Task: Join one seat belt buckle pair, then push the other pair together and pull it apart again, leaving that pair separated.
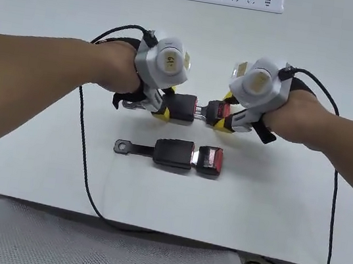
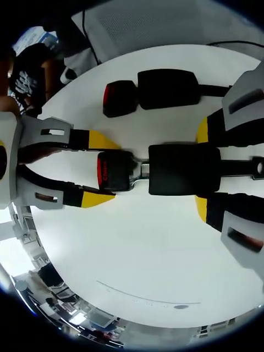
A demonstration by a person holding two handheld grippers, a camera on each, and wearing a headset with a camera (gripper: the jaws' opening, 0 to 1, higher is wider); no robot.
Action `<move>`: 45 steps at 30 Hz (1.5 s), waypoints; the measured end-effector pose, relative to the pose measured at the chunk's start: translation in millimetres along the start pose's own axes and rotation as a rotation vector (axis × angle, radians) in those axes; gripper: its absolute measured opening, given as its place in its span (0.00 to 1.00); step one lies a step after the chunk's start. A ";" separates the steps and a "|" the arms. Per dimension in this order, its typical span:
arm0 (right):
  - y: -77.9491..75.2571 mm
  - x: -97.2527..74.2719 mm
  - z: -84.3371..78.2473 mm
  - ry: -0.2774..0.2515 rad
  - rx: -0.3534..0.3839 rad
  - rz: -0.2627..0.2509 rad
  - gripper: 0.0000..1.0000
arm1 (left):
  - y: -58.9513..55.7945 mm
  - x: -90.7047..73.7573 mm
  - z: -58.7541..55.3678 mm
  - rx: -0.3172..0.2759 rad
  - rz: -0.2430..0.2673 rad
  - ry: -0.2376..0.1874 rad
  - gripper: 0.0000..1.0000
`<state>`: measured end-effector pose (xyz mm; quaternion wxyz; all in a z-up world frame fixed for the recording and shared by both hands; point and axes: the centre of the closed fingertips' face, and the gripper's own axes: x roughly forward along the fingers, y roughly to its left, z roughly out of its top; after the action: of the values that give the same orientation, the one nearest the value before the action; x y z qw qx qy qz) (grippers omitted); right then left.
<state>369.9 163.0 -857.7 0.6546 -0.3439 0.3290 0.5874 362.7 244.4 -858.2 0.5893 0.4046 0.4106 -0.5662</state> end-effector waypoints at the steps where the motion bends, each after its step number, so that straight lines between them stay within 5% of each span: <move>1: -0.6 -0.8 -1.2 0.000 0.000 0.000 0.36 | 0.0 0.2 0.1 0.003 -0.001 0.001 0.31; 16: -3.6 -42.8 -69.1 0.062 0.036 -0.042 0.36 | -0.3 0.8 0.9 0.007 -0.003 0.017 0.32; 27: -0.7 -82.1 -128.0 0.103 0.154 -0.065 0.37 | -0.2 -0.4 0.5 -0.005 -0.003 0.009 0.32; 34: -1.8 -83.7 -131.1 0.146 0.173 -0.088 0.39 | 0.5 -1.3 -0.1 -0.030 0.008 0.007 0.32; 39: -8.1 -86.3 -127.0 0.188 0.082 -0.155 0.46 | 2.2 -2.6 -1.6 -0.073 0.026 0.010 0.33; 41: -7.2 -87.8 -127.5 0.196 0.079 -0.171 0.49 | 2.4 -4.1 -1.2 -0.037 0.042 -0.021 0.33; 42: -7.5 -90.1 -128.6 0.197 0.075 -0.188 0.53 | 2.0 -5.4 -1.4 0.018 0.052 -0.037 0.34; 45: -7.7 -98.4 -125.3 0.157 0.131 -0.242 0.61 | -1.0 -10.1 -12.7 -0.025 0.067 -0.013 0.39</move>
<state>365.0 4.2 -843.6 0.7139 -0.3824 0.3729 0.4528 361.2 259.7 -853.0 0.6156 0.4072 0.3999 -0.5434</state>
